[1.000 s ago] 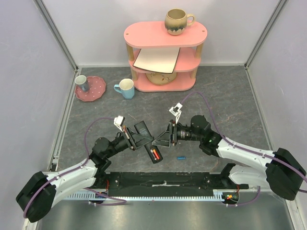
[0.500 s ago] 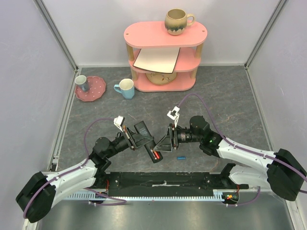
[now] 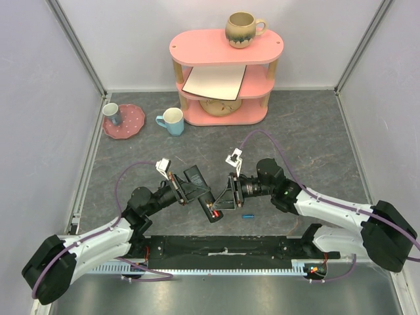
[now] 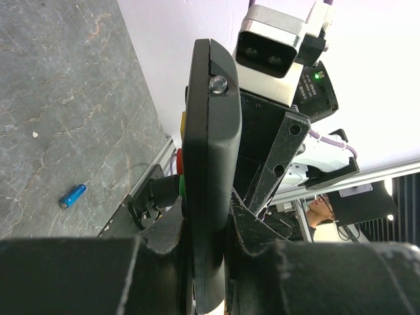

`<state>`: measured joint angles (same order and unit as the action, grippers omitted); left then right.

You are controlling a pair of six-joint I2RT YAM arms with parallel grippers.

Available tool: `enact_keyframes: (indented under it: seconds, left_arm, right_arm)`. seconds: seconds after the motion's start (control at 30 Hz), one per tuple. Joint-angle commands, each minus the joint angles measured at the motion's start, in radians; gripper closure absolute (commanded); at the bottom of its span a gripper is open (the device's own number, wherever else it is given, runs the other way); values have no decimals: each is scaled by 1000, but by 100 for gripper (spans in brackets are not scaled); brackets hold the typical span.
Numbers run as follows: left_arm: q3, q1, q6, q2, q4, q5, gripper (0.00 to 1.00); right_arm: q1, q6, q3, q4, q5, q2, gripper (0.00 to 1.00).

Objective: Load the batteries into the remote control

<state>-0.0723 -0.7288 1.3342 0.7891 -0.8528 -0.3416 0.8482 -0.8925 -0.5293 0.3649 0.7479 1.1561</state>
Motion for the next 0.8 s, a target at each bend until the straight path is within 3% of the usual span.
enact_keyframes:
  seconds: [0.0, 0.13, 0.2, 0.3, 0.33, 0.37, 0.47, 0.6, 0.77]
  left_arm:
    - [-55, -3, 2, -5, -57, 6, 98]
    - [-60, -3, 0, -1, -55, 4, 98]
    - [-63, -3, -1, 1, -54, 4, 98]
    - [-61, -3, -1, -4, -51, 4, 98]
    - [-61, -4, -3, -2, -49, 3, 98]
    - [-60, -4, -6, -5, -45, 3, 98]
    - [-54, -3, -18, -16, -22, 1, 98]
    - [-34, -3, -20, -40, 0, 12, 98]
    - [-29, -3, -23, -70, 20, 18, 98]
  right_arm:
    - [6, 3, 2, 26, 24, 25, 57]
    - [14, 12, -1, 17, 19, 43, 70]
    - [15, 23, -8, -12, 4, 50, 84]
    - [17, 29, -11, -17, 2, 53, 89]
    - [18, 24, -11, -15, 2, 48, 86]
    - [15, 23, -15, -14, 1, 44, 71]
    - [14, 33, -47, -53, -25, 19, 47]
    - [14, 37, -77, -69, -42, -1, 41]
    - [12, 38, -71, -67, -24, 20, 46]
